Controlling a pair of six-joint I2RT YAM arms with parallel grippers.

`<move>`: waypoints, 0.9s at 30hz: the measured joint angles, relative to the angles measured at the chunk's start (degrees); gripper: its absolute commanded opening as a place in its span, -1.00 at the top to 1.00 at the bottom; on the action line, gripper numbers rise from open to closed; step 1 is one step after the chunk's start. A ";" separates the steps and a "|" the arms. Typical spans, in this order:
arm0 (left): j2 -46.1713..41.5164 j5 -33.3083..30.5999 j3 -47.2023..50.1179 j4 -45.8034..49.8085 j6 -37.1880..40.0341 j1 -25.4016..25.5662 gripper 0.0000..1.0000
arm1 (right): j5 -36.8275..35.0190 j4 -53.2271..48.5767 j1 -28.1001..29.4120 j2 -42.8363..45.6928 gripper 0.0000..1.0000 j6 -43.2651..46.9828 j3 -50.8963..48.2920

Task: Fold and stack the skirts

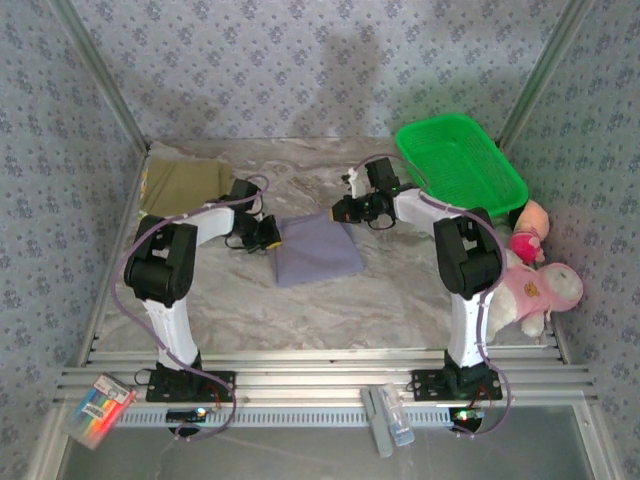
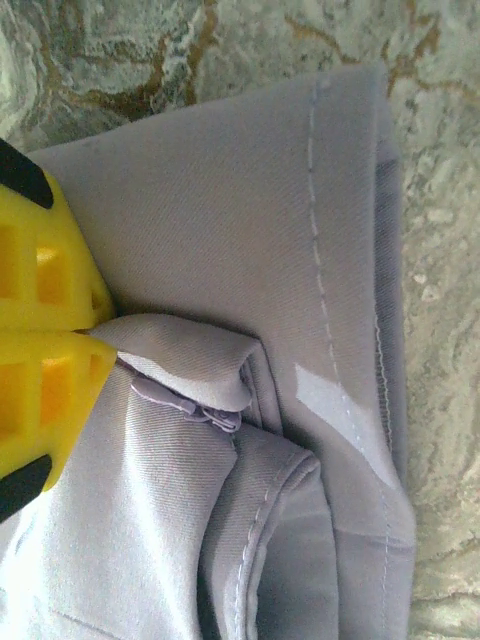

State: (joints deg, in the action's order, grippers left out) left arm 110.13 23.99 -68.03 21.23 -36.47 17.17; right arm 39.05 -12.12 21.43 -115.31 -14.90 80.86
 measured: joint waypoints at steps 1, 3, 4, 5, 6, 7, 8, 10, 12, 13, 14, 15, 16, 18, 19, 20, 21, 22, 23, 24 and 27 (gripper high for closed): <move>-0.11 0.02 0.15 -0.04 0.00 -0.15 1.00 | 0.24 0.35 0.00 -0.13 1.00 -0.02 0.24; -0.42 0.02 0.68 -0.31 0.00 -0.44 1.00 | 0.42 1.05 0.00 -1.22 1.00 -0.04 1.95; -0.55 0.02 0.92 -0.37 -0.02 -0.57 1.00 | 0.48 1.49 -0.02 -2.12 1.00 -0.07 3.02; -0.66 0.02 1.14 -0.42 -0.02 -0.68 1.00 | 0.52 2.10 -0.07 -3.50 1.00 -0.20 4.48; -0.74 0.02 1.27 -0.46 -0.02 -0.70 1.00 | 0.59 2.49 -0.17 -5.18 1.00 -0.48 6.12; -0.79 0.02 1.38 -0.55 -0.02 -0.72 1.00 | 0.57 2.62 -0.35 -6.91 1.00 -0.74 7.54; -0.85 0.00 1.51 -0.61 -0.02 -0.81 1.00 | 0.50 2.47 -0.55 -8.81 1.00 -0.90 9.07; -0.96 -0.11 1.57 -0.63 0.00 -0.83 1.00 | 0.11 1.84 -1.07 -12.33 1.00 -1.01 11.34; -0.98 -0.24 1.57 -0.61 0.00 -0.83 0.99 | -0.50 0.63 -1.55 -14.86 1.00 -1.16 12.09; -1.05 -0.35 1.57 -0.57 0.00 -0.83 0.88 | -0.66 0.07 -1.68 -15.63 1.00 -1.14 12.11; -1.20 -0.61 1.55 -0.35 0.07 -0.83 0.72 | -0.31 -0.44 -1.73 -16.41 1.00 -1.20 12.22; -1.51 -1.03 1.55 0.11 0.28 -0.83 0.63 | 0.17 -0.61 -1.86 -16.65 1.00 -1.16 12.70; -1.86 -1.33 1.51 0.70 0.44 -0.83 0.58 | 0.13 -0.94 -1.86 -16.70 1.00 -1.16 13.00; -3.37 -2.69 1.33 2.97 0.31 -0.83 0.55 | -0.28 -1.33 -1.73 -16.70 1.00 -1.16 13.31; -4.35 -3.28 1.31 4.04 0.20 -0.83 0.52 | -0.35 -1.49 -1.73 -16.70 1.00 -1.16 13.31; -5.73 -4.28 1.09 5.51 0.17 -0.68 0.47 | -0.44 -1.53 -1.73 -16.70 1.00 -1.16 13.31; -7.21 -5.38 0.61 6.86 -0.07 -0.55 0.42 | -0.52 -1.62 -1.66 -16.70 1.00 -1.16 13.33; -8.48 -6.14 0.07 7.76 -0.22 -0.26 0.39 | -0.63 -1.64 -1.66 -16.70 1.00 -1.16 13.42; -10.01 -6.97 -0.63 8.28 -0.66 0.22 0.38 | -0.74 -1.81 -1.62 -16.70 1.00 -1.18 13.49; -11.37 -7.37 -1.31 8.46 -1.18 0.92 0.38 | -0.85 -1.90 -1.55 -16.70 1.00 -1.18 13.55; -13.22 -6.75 -3.04 7.69 -3.69 4.24 0.39 | -1.20 -2.12 -1.40 -16.70 1.00 -1.20 13.70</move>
State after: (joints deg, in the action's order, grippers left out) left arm 96.90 17.23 -71.07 28.93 -40.16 21.41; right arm 37.85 -14.24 20.03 -132.00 -16.10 94.56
